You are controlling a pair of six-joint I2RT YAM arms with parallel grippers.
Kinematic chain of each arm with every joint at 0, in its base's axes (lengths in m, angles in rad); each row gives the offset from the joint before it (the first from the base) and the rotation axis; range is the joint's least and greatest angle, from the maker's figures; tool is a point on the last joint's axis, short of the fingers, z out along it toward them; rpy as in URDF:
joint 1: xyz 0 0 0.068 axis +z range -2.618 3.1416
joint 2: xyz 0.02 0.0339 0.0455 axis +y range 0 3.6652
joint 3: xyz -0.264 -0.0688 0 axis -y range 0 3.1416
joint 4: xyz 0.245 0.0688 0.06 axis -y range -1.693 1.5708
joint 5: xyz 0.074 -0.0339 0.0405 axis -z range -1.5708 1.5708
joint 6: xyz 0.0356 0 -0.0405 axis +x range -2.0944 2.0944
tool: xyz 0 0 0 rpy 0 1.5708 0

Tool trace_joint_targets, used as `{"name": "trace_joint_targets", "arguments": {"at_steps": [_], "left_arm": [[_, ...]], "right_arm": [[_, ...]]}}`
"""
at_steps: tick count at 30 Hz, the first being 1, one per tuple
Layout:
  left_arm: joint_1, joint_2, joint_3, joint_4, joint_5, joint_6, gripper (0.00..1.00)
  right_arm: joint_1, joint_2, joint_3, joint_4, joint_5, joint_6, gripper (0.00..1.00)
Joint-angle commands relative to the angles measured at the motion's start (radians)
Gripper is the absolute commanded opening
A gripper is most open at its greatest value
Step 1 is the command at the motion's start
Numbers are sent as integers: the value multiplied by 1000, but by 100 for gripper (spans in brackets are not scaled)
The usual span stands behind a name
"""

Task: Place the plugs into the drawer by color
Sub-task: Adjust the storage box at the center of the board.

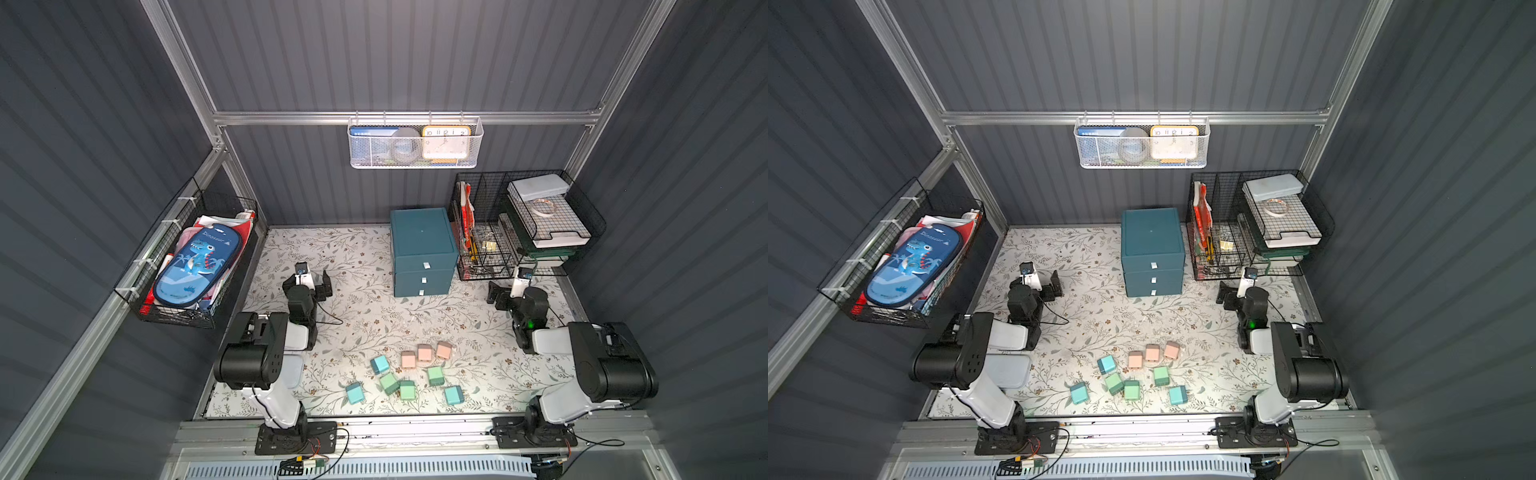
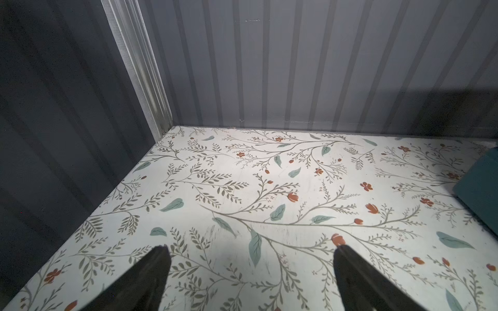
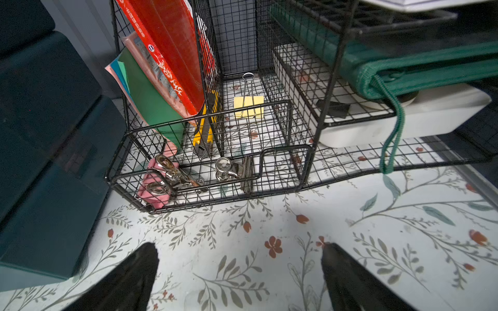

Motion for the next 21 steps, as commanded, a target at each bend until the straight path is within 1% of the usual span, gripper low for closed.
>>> {"name": "trace_joint_targets", "arguments": {"at_steps": [1,19,20,21], "left_arm": [[-8,-14,-10,25,-9,-14,99],[-8,-16,-12,26,-9,-14,99],[-9,-17,-13,36,-19,-12,99],[-20,-29,5,-10,-103,-5,99]], "right_arm": [[-3,-3,-5,12,8,5,99],[-3,-3,-5,13,8,5,99],[-3,-4,-8,15,10,-1,99],[8,-17,-17,31,57,6,99]]}}
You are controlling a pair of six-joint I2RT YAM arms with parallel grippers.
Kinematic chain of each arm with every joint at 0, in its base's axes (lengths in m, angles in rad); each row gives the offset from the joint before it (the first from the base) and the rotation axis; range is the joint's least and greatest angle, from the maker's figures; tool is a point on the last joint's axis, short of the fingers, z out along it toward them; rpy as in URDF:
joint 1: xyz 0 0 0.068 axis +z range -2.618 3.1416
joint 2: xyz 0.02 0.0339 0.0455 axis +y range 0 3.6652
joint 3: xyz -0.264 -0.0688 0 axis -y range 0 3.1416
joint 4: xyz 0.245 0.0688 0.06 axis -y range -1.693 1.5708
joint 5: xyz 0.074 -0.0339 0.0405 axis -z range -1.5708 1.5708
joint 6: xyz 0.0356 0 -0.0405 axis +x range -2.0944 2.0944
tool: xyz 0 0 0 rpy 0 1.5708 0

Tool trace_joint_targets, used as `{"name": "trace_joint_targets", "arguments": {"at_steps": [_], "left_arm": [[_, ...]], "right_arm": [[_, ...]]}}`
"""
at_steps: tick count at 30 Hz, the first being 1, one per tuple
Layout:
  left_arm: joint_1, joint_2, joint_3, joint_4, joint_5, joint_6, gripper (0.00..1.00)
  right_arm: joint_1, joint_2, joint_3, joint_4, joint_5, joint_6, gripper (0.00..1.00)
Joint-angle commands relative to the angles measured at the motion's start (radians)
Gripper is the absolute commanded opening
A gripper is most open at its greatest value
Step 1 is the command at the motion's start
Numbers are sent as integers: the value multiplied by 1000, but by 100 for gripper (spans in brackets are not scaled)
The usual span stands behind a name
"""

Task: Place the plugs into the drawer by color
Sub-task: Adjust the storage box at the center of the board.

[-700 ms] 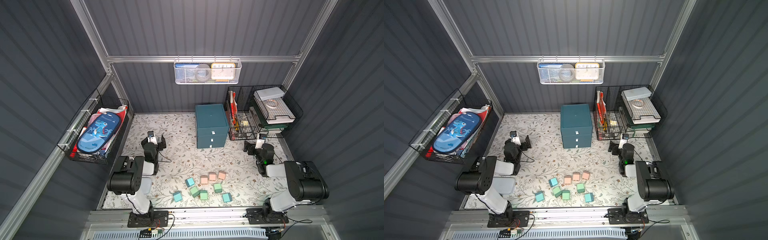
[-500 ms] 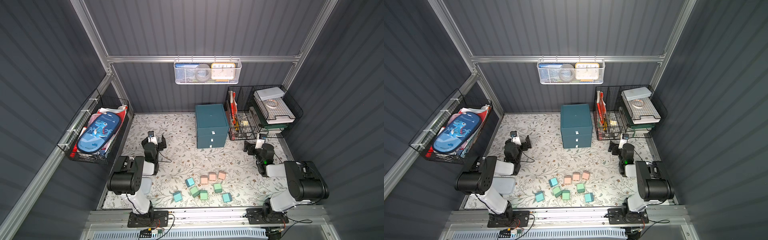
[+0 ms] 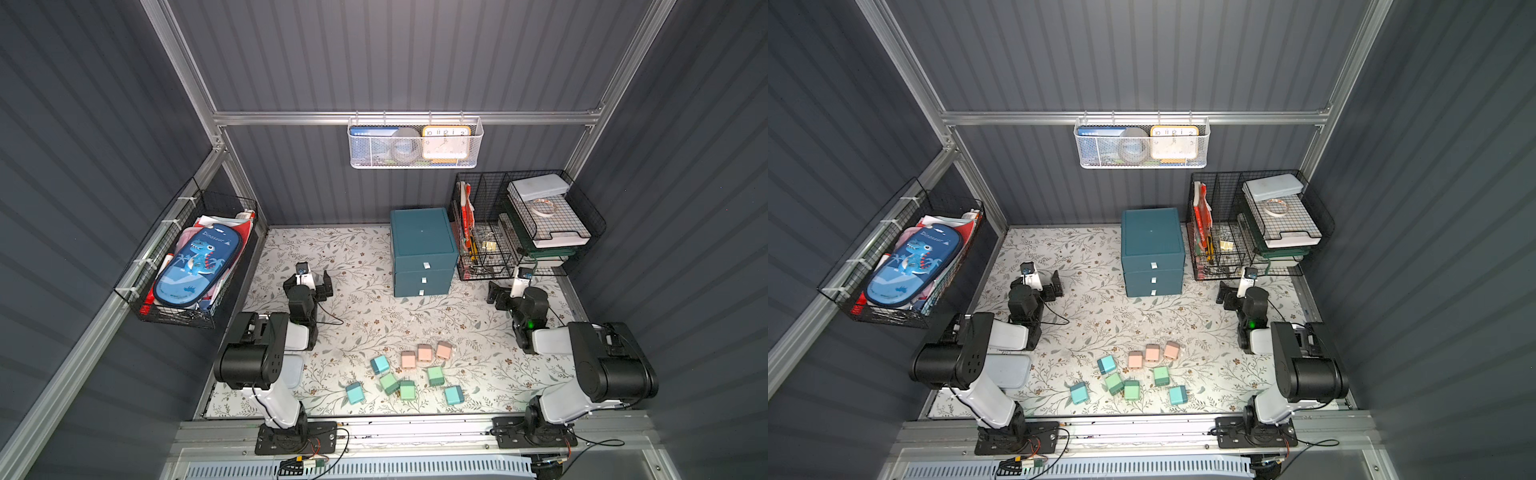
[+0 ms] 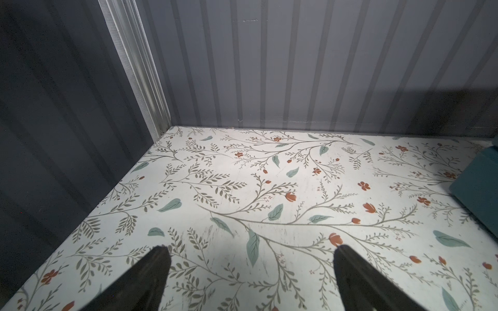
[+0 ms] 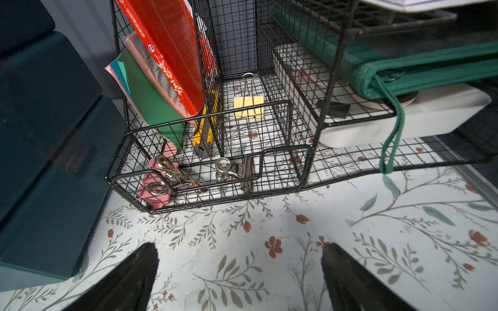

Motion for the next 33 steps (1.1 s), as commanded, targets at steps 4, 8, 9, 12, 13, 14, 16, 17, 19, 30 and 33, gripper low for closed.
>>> {"name": "trace_joint_targets", "arguments": {"at_steps": [4,8,9,12,13,14,16,17,19,30,33], "left_arm": [[-49,-197,239,-539,-215,-121,99],[-168,-187,525,-926,-110,-208,99],[-201,-172,583,-1000,-72,-242,99],[-241,-150,698,-1109,121,-295,99],[-244,-146,729,-1135,207,-308,99],[-247,-142,758,-1152,272,-314,99],[-262,-125,815,-1176,399,-340,99],[-278,-114,844,-1183,444,-344,99],[-335,-70,921,-1238,504,-323,98],[-372,117,1222,-1570,522,-273,99],[-369,111,1210,-1555,486,-290,99]], "right_arm": [[172,-288,72,-372,367,-32,99],[277,-408,322,-820,370,162,99],[290,-426,360,-875,334,205,99],[288,-460,467,-992,164,323,99],[289,-454,517,-1033,88,345,98],[289,-440,560,-1062,30,364,98],[288,-377,660,-1116,-88,417,98],[288,-328,714,-1138,-141,426,98],[288,-229,822,-1182,-271,432,98],[289,117,1113,-1288,-353,365,94],[291,189,1149,-1275,-391,341,94]]}}
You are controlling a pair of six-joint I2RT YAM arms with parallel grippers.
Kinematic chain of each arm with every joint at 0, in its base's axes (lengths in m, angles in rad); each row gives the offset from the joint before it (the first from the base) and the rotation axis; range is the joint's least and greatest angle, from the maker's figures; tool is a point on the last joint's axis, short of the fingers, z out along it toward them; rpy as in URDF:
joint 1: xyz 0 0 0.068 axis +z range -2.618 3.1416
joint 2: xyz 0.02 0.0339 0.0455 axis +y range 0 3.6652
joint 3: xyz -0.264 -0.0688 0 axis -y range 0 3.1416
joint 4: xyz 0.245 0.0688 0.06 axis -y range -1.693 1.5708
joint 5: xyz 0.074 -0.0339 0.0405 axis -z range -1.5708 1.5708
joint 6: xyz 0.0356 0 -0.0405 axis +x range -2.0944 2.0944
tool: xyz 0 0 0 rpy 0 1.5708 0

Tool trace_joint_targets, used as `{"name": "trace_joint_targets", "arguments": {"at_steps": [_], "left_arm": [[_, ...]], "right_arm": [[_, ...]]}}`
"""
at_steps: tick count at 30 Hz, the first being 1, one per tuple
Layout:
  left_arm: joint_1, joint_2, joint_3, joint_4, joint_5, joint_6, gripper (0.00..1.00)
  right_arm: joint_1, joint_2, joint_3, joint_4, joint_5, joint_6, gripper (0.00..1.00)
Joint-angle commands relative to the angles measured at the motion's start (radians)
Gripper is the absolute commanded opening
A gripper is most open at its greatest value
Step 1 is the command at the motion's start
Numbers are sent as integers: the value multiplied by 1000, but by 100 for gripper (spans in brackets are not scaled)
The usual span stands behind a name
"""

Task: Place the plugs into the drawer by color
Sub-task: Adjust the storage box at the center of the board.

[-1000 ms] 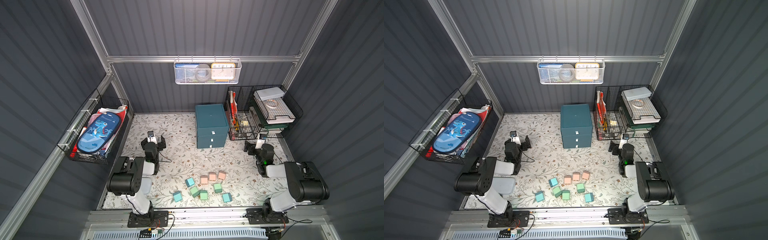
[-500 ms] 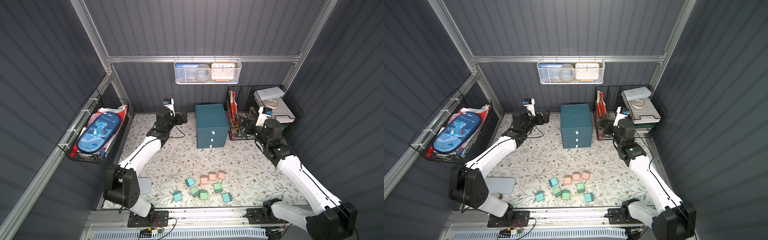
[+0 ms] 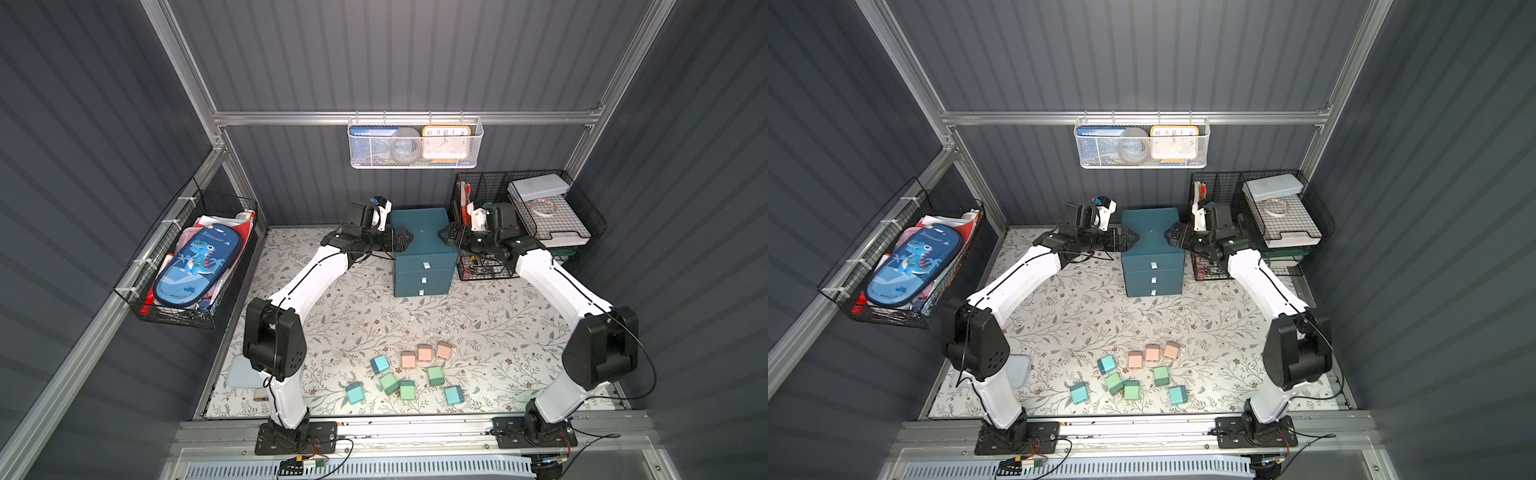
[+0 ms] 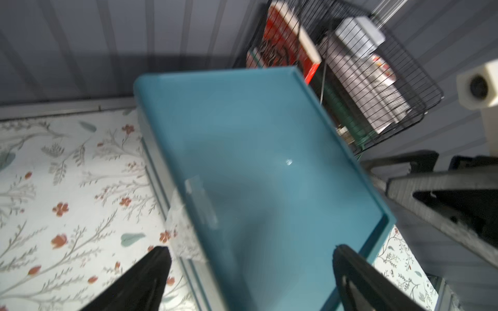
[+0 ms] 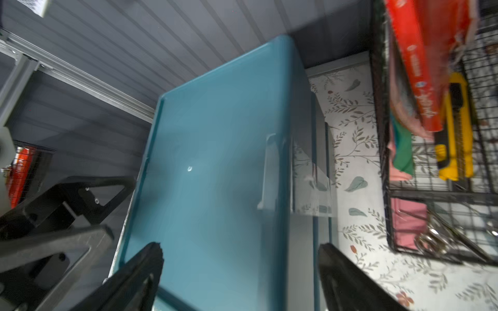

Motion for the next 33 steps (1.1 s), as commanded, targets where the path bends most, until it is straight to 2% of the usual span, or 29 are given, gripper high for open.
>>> {"name": "trace_joint_targets", "arguments": {"at_steps": [1,4,11,18,22,25,28,33], "left_arm": [[7,-14,19,-56,-32,2,99],[35,2,12,-37,-42,-11,99],[48,-1,-12,-1,69,-17,99],[48,-145,-164,-5,-3,-19,99],[47,-191,-212,11,-10,-38,99],[46,-209,-247,43,5,-59,99],[46,-217,-293,59,7,-65,99],[46,-227,-267,41,5,-57,99]], "right_arm": [[5,63,51,-21,-69,-46,94],[16,114,91,-3,-112,-60,94],[76,239,241,-15,-154,-81,92],[157,457,582,-114,-142,-75,89],[187,598,806,-182,-150,-46,87],[195,663,910,-205,-156,-32,86],[194,670,951,-230,-133,-39,88],[158,559,952,-268,-38,-89,91]]}}
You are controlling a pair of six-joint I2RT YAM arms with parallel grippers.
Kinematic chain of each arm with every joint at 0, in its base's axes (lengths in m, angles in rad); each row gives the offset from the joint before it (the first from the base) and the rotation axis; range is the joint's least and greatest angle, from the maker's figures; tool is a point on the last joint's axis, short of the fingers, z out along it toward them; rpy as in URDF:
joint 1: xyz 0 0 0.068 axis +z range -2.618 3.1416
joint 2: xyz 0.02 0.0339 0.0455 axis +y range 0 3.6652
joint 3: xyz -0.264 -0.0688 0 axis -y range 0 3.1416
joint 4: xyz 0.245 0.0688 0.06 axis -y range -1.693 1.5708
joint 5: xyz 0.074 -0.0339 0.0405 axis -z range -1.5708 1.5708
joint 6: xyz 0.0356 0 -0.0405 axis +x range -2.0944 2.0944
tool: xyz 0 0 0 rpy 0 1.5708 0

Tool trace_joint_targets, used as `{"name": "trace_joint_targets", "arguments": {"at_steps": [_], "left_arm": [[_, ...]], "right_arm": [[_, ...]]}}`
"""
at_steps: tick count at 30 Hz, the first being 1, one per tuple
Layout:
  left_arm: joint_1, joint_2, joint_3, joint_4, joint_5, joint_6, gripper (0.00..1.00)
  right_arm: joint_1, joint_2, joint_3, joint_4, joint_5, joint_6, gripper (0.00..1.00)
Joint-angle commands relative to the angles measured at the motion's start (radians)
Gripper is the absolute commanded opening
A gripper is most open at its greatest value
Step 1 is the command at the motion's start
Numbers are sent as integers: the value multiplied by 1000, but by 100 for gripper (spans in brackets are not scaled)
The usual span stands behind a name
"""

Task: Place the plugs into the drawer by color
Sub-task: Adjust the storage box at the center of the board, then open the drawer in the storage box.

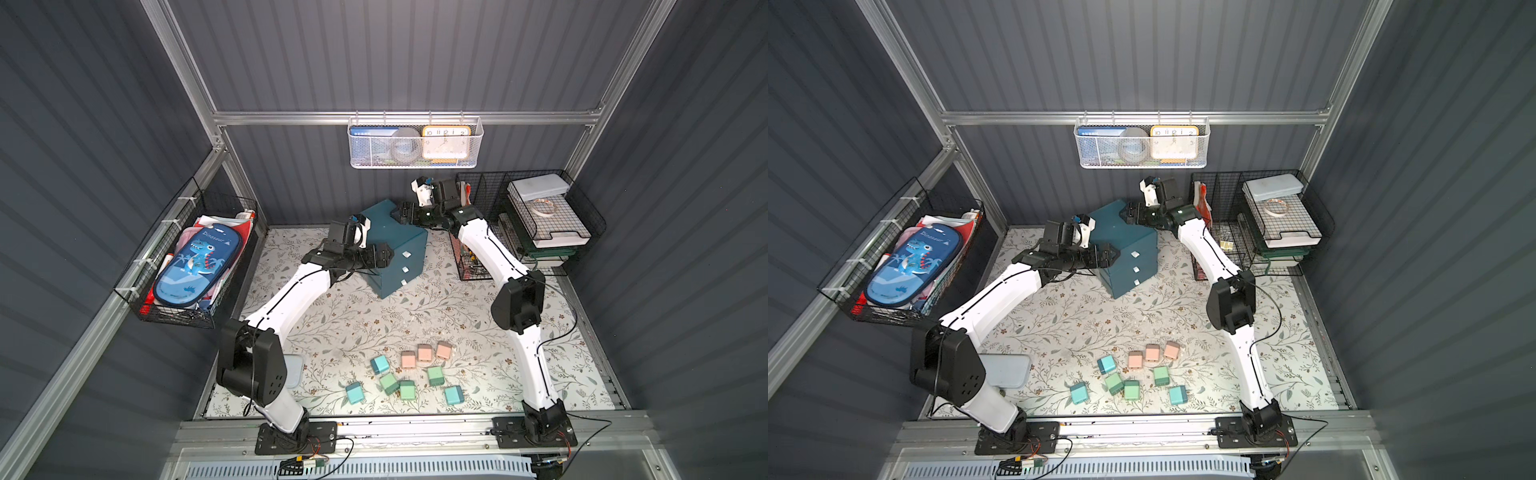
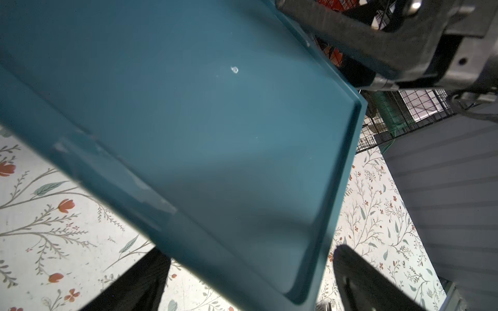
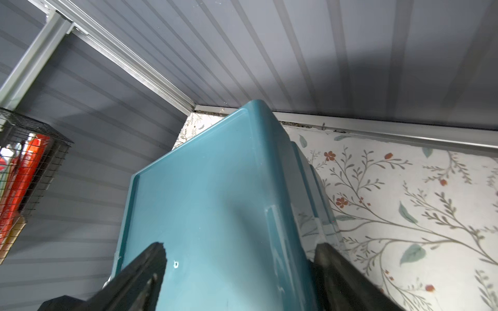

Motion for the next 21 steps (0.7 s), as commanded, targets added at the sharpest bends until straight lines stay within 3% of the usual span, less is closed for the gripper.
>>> {"name": "trace_joint_targets", "arguments": {"at_steps": [1,5,10,15,21], "left_arm": [[-11,-26,65,8,31,-10,99],[7,-50,128,-43,-75,-5,99],[85,-72,77,31,-104,-65,97],[104,46,139,-25,-1,-74,85],[104,39,83,10,10,-70,80]], "right_arm": [[-14,-112,27,-65,31,-29,91],[-49,-262,-88,-64,86,-20,91],[-52,-577,-653,322,95,222,90],[-25,-788,-1119,686,123,537,66],[38,-818,-1270,783,119,641,62]]}}
